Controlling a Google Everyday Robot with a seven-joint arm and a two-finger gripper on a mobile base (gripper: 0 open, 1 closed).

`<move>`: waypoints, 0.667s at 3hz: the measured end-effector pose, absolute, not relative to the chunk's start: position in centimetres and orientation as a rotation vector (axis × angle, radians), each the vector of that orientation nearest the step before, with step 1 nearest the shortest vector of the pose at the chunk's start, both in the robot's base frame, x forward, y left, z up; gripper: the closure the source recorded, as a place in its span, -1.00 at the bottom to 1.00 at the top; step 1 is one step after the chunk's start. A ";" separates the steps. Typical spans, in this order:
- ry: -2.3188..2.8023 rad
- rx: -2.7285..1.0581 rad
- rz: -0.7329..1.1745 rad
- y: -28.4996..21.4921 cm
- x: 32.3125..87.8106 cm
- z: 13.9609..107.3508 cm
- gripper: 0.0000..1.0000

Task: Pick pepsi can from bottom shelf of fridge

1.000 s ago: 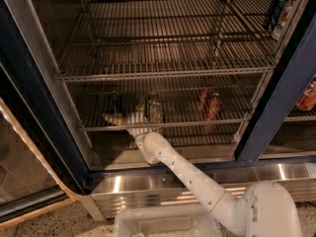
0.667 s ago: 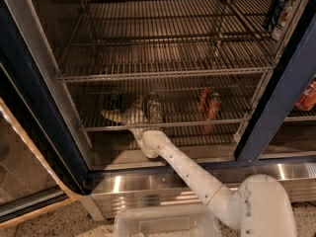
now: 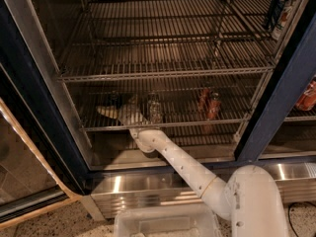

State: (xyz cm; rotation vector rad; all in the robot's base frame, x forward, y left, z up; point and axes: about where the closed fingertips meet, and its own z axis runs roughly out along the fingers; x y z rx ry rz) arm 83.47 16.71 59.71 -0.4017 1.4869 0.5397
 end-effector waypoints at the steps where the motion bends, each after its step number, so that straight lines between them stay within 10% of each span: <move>1: 1.532 -0.375 0.540 17.8 83.9 59.6 -1.00; 2: 1.593 -0.363 0.506 18.6 84.4 59.0 -0.62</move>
Offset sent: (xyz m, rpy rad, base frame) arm 0.0148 0.0195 -0.0207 -0.0684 0.1690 -0.0986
